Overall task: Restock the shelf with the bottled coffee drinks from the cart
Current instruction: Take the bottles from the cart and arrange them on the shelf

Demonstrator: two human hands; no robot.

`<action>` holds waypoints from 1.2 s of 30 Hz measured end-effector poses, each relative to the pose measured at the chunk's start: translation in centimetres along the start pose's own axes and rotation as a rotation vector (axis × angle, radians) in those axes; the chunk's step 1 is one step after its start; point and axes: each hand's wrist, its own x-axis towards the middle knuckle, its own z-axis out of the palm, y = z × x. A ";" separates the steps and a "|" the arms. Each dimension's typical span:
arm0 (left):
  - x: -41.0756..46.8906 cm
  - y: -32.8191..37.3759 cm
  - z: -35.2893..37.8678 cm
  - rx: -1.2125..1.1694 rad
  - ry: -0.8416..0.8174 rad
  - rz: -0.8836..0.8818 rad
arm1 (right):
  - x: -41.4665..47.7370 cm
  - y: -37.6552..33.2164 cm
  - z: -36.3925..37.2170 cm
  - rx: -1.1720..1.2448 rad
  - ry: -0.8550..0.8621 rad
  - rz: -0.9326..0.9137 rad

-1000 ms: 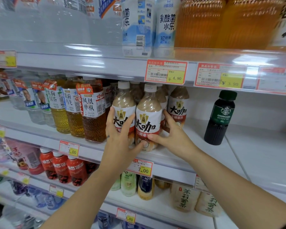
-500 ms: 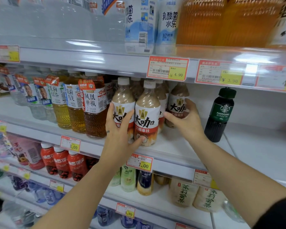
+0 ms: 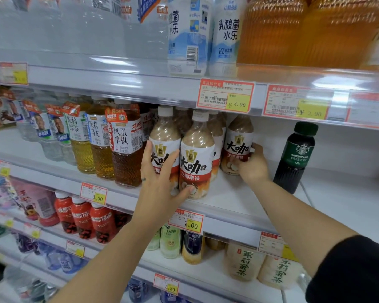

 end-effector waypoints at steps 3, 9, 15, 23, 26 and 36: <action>0.0 -0.1 0.0 -0.007 -0.001 0.003 | -0.1 -0.2 0.0 -0.022 -0.012 -0.010; -1.1 0.7 -0.8 -0.028 0.061 0.030 | -5.9 -2.4 -1.6 -0.020 0.044 -0.200; -9.0 -2.2 -4.0 -0.094 0.086 0.116 | -19.7 -2.2 0.9 -0.005 -0.100 -0.580; -24.5 -14.0 -10.0 0.047 -0.233 -0.258 | -31.1 5.4 16.7 -0.205 -0.647 -0.236; -30.9 -19.1 -12.7 0.083 -0.316 -0.446 | -34.8 8.6 22.7 -0.269 -0.786 -0.096; -48.8 -29.3 -14.4 0.120 -0.570 -0.934 | -45.8 22.3 37.4 -0.423 -1.045 0.502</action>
